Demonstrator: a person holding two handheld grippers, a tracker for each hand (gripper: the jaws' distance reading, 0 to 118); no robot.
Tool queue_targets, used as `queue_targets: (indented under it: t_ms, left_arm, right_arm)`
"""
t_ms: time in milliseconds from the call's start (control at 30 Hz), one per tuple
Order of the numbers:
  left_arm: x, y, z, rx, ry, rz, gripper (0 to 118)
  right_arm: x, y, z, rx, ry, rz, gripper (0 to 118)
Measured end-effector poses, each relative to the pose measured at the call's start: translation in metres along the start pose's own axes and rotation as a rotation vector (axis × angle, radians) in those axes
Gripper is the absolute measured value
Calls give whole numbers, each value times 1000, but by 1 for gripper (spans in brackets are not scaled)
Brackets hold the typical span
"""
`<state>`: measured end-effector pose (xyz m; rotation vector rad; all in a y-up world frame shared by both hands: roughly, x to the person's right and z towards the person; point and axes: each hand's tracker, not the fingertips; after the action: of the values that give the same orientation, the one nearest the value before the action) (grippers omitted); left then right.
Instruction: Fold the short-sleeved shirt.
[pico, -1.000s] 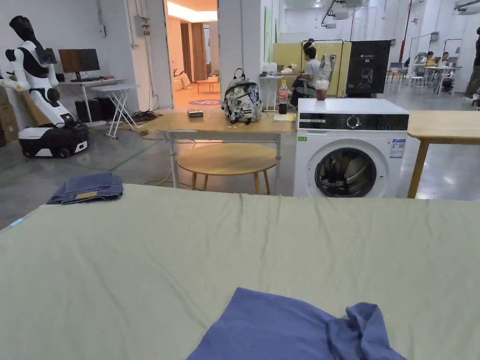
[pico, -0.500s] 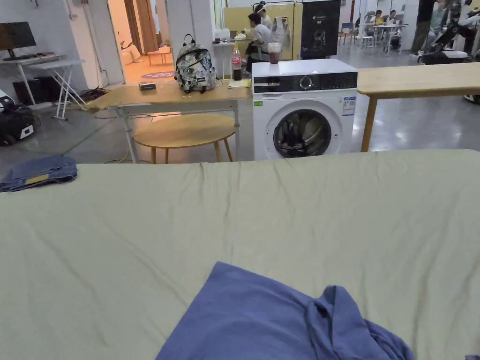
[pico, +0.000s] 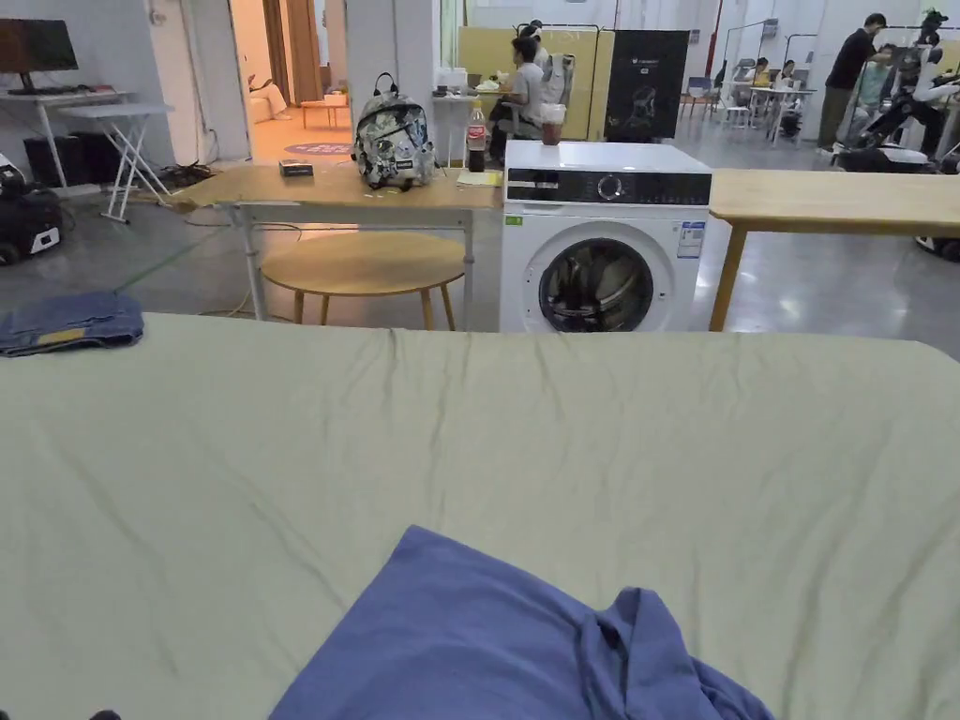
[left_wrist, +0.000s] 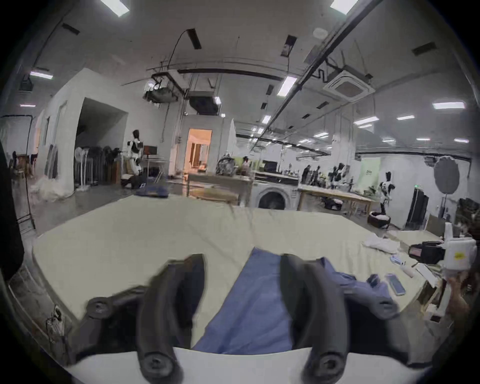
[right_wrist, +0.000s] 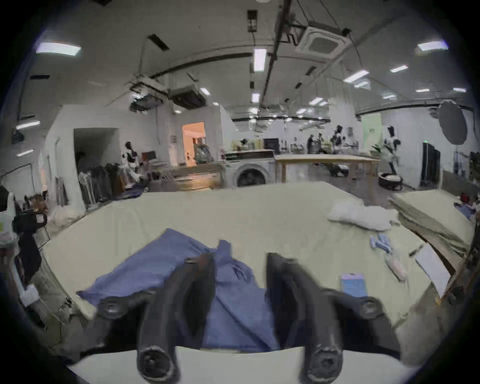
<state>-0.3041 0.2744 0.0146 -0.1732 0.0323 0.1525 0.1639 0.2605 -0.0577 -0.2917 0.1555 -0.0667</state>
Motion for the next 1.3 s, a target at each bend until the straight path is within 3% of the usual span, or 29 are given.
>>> queue_targets:
  t_ms: [67, 100, 433, 467, 500, 533, 567, 633, 733, 867, 933, 1033, 1133, 1200, 1233, 1267, 1300]
  left_arm:
    - [8, 5, -1, 11, -8, -12, 13]
    - [10, 5, -1, 9, -8, -15, 0]
    - [-14, -17, -9, -107, 23, 12, 1]
    - [-24, -27, -13, -157, 31, 26, 18]
    - [-33, -38, -18, -203, 28, 60, 58]
    - [-44, -53, -24, -260, 30, 107, 84]
    - [-54, -70, -31, -317, 23, 158, 88]
    - [-67, -104, -40, -386, 31, 210, 86]
    - [-77, -146, -60, -513, 96, 208, 86]
    - [-78, -175, -77, -563, 122, 226, 79]
    - [-67, -167, -75, -561, 154, 133, 68]
    - [-44, -163, -76, -614, 163, 11, 46]
    - [-30, -159, -79, -628, 133, -30, 11]
    - [-23, -162, -82, -648, 127, -52, 5]
    - [-21, -166, -84, -651, 136, -77, 5]
    - [-21, -166, -85, -653, 134, -64, 5]
    - [-25, -164, -83, -654, 141, -29, 5]
  right_arm:
    - [-13, 2, -8, 21, 11, 44, 14]
    - [-19, 2, -12, 23, 30, 65, 0]
    - [-31, -3, -31, -20, 84, 25, 0]
    - [-27, -8, -32, -25, 83, 23, 0]
    - [-25, -10, -32, -36, 90, 20, 0]
    - [-23, -12, -32, -51, 92, 15, 0]
    - [-21, -15, -32, -63, 88, 7, 0]
    - [-15, -22, -33, -89, 93, -13, 0]
    - [-9, -28, -32, -109, 82, -25, 0]
    - [-3, -33, -31, -135, 54, -21, 0]
    - [1, -34, -32, -144, 37, -24, 0]
    - [6, -36, -40, -159, 36, -59, 0]
    - [6, -32, -56, -171, 30, -48, 0]
    - [5, -26, -72, -172, 32, -35, 0]
    - [5, -22, -83, -173, 35, -27, 9]
    - [0, -15, -94, -185, 51, -16, 28]
    - [-1, -9, -113, -244, 84, -2, 57]
